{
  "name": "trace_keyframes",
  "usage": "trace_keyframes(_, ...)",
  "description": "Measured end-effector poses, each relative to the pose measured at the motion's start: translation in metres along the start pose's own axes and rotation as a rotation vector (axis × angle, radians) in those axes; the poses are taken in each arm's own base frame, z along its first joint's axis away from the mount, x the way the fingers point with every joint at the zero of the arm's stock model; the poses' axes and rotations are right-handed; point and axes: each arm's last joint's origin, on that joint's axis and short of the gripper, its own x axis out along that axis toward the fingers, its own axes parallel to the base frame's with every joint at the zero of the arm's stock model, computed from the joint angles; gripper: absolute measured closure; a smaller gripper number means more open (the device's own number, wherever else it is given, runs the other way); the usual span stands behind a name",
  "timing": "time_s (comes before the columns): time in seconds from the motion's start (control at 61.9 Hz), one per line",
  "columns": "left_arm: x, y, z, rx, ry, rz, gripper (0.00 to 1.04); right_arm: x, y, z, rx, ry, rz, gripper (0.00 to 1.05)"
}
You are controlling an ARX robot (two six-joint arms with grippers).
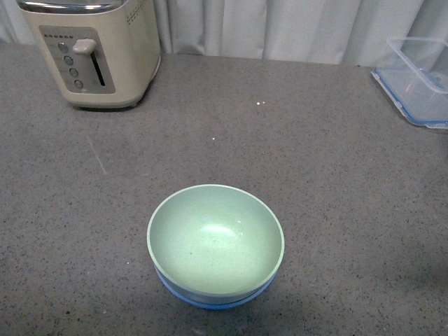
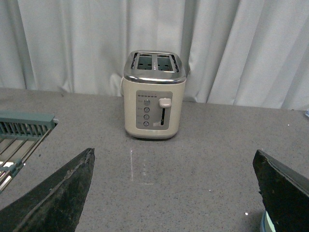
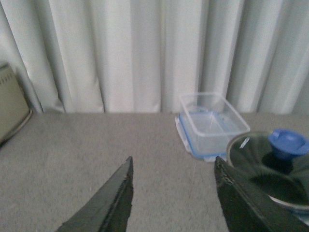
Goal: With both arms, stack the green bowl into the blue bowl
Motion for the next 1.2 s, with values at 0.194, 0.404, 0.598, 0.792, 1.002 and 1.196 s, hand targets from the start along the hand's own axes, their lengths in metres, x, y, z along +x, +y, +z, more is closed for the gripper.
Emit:
trace_keyframes(0.194,0.000,0.000,0.000,0.000,0.001,0.002,0.06,-0.015,-0.008,0.005,-0.015,0.031,0.002,0.97)
trace_keyframes(0.404,0.000,0.000,0.000,0.000,0.000,0.002,0.06,-0.025,-0.019,0.013,-0.016,0.000,-0.005,1.04)
trace_keyframes(0.598,0.000,0.000,0.000,0.000,0.000,0.002,0.06,-0.033,-0.020,0.015,-0.016,-0.005,-0.003,1.04)
trace_keyframes(0.792,0.000,0.000,0.000,0.000,0.000,0.002,0.06,-0.039,-0.019,0.016,-0.016,-0.008,-0.003,1.04)
trace_keyframes(1.002,0.000,0.000,0.000,0.000,0.000,0.002,0.06,-0.044,-0.019,0.016,-0.016,-0.011,-0.003,1.04)
trace_keyframes(1.196,0.000,0.000,0.000,0.000,0.000,0.002,0.06,-0.048,-0.019,0.015,-0.016,-0.011,-0.003,1.04)
